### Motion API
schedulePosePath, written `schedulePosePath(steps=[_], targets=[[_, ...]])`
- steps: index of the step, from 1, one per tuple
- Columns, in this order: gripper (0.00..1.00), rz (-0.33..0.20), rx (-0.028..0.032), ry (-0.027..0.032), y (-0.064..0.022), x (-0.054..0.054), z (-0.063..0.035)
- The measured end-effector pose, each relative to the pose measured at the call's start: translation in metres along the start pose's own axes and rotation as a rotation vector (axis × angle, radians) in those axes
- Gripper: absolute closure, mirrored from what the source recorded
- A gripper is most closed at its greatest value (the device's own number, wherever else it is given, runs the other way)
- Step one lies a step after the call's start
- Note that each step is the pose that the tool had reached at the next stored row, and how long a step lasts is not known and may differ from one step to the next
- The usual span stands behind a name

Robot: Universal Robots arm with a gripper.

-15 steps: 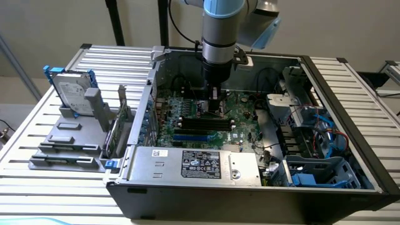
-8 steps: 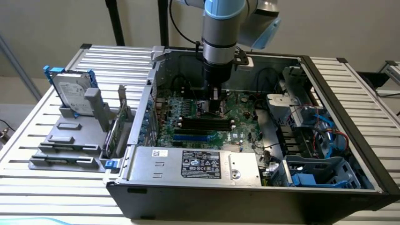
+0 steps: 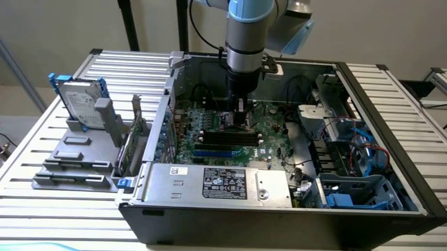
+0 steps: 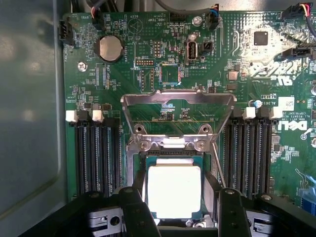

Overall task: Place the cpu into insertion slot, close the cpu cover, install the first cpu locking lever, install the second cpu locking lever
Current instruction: 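Place the cpu into insertion slot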

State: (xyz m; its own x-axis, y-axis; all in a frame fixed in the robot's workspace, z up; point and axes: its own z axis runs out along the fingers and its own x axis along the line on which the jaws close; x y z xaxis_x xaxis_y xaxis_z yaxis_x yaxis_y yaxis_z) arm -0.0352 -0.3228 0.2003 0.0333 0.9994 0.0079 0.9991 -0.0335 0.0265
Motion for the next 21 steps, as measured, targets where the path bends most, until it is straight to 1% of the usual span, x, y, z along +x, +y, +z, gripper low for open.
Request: schedulePosePath(steps=[21], targets=[[0.45, 0.011, 0.0001, -0.0005, -0.0004, 0.0005, 0.0025]])
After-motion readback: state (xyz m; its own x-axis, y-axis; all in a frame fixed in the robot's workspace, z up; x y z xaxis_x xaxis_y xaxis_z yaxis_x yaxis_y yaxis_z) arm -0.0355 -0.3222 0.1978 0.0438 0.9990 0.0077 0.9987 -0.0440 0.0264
